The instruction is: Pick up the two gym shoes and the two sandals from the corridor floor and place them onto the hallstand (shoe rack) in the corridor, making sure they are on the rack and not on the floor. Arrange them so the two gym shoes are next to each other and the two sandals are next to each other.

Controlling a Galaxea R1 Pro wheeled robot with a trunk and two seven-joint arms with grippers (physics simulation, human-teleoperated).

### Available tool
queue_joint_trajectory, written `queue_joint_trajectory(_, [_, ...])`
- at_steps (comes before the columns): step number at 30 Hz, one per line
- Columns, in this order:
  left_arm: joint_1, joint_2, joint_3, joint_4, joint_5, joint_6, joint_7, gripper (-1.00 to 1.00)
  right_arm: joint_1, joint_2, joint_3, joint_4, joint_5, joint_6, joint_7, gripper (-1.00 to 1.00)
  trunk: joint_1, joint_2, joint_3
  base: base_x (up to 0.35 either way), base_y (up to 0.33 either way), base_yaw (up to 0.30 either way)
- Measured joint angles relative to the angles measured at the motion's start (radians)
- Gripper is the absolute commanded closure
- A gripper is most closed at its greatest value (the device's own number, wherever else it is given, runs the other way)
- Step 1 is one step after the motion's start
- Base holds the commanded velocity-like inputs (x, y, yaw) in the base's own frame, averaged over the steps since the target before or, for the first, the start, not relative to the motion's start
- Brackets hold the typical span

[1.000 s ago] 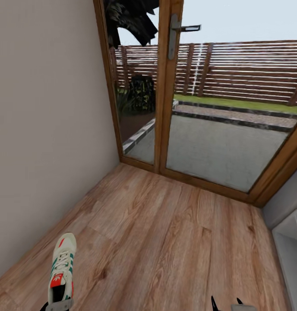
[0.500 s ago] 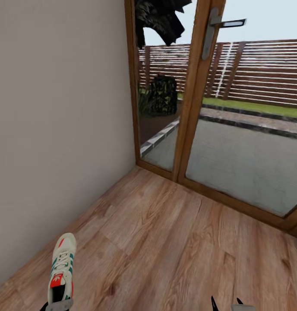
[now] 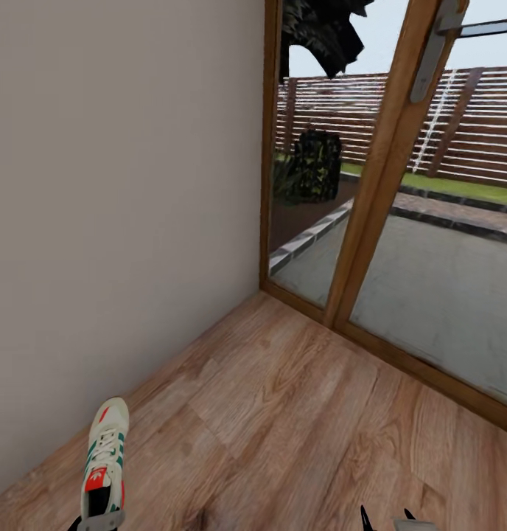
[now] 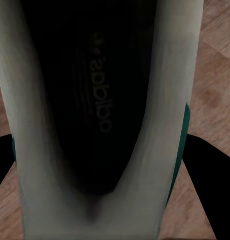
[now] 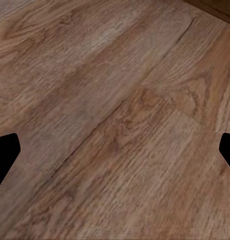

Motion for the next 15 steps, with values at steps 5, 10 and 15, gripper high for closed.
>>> queue_joint_trajectory(5, [0.000,-0.005,0.001,0.013,0.014,-0.001,0.001,1.00,0.000,0.000,0.000,0.000,0.000,0.000,0.000,-1.00,0.000,0.000,0.000,0.002,0.000,0.278])
queue_joint_trajectory(10, [0.000,-0.010,0.002,0.037,0.084,-0.037,0.001,1.00,0.000,0.000,0.001,0.000,0.000,0.000,0.000,-1.00,0.000,0.000,0.000,0.000,0.000,0.278])
queue_joint_trajectory(15, [0.000,-0.011,-0.001,0.047,0.129,-0.081,-0.006,1.00,0.000,0.000,0.001,0.001,0.000,0.000,0.000,-1.00,0.000,0.000,0.000,0.000,0.000,0.278])
